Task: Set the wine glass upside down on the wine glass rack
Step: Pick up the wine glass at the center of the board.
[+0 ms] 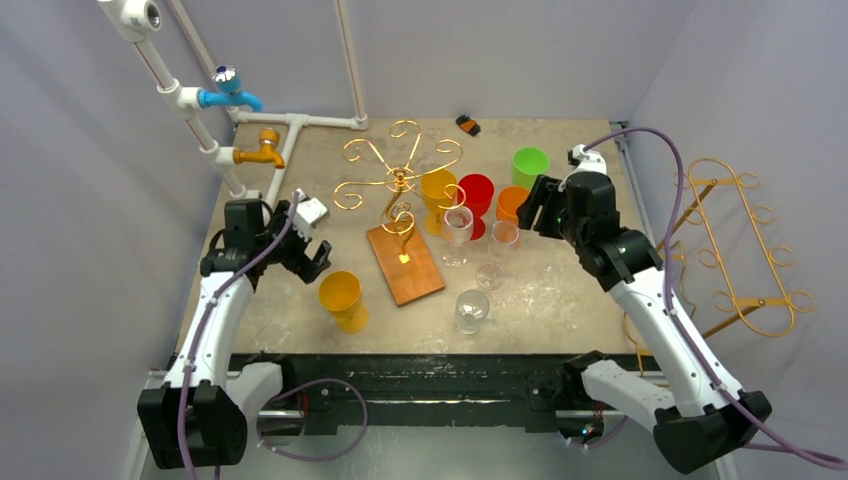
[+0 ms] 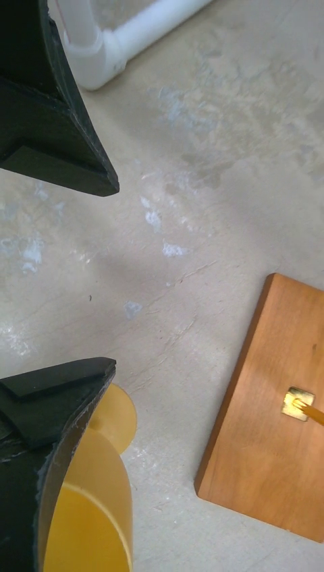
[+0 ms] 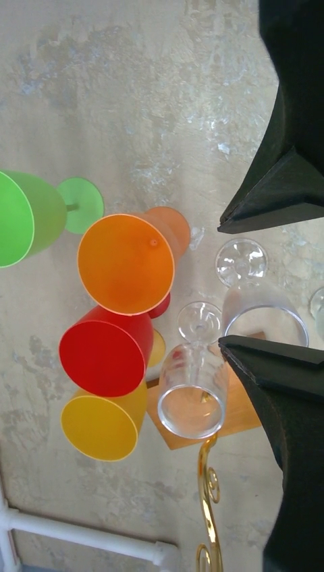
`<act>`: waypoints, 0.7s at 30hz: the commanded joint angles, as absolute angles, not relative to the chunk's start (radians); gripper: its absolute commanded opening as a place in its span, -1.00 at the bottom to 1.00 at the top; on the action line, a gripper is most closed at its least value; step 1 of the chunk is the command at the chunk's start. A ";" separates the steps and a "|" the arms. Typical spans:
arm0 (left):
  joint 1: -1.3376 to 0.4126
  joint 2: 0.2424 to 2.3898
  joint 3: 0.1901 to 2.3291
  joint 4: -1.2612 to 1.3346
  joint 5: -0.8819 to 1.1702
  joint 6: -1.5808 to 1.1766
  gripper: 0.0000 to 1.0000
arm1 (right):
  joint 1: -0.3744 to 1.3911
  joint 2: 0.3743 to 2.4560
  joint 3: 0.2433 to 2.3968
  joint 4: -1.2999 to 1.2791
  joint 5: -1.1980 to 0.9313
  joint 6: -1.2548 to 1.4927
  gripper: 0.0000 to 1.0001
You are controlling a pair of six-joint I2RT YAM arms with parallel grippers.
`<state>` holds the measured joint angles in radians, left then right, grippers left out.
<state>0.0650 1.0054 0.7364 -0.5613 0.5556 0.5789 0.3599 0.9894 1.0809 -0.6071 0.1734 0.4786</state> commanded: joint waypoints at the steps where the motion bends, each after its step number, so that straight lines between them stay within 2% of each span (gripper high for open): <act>1: 0.068 0.987 0.909 -0.677 0.603 0.630 0.93 | 0.364 1.014 1.144 -0.675 0.169 0.463 0.28; 10: 0.069 0.967 1.142 -0.743 0.637 0.513 0.78 | 0.415 1.081 1.147 -0.672 0.140 0.462 0.20; 13: 0.068 0.942 1.172 -0.722 0.638 0.455 0.81 | 0.450 1.105 1.153 -0.678 0.153 0.463 0.17; 16: 0.067 0.915 1.185 -0.666 0.613 0.352 0.99 | 0.480 1.120 1.158 -0.701 0.179 0.463 0.15; 21: 0.068 0.903 1.217 -0.643 0.621 0.301 1.00 | 0.483 1.102 1.141 -0.724 0.201 0.460 0.02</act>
<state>0.0650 0.9096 1.1603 -0.6773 0.6212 0.4038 0.4808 1.1271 1.1130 -0.6979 0.1661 0.4706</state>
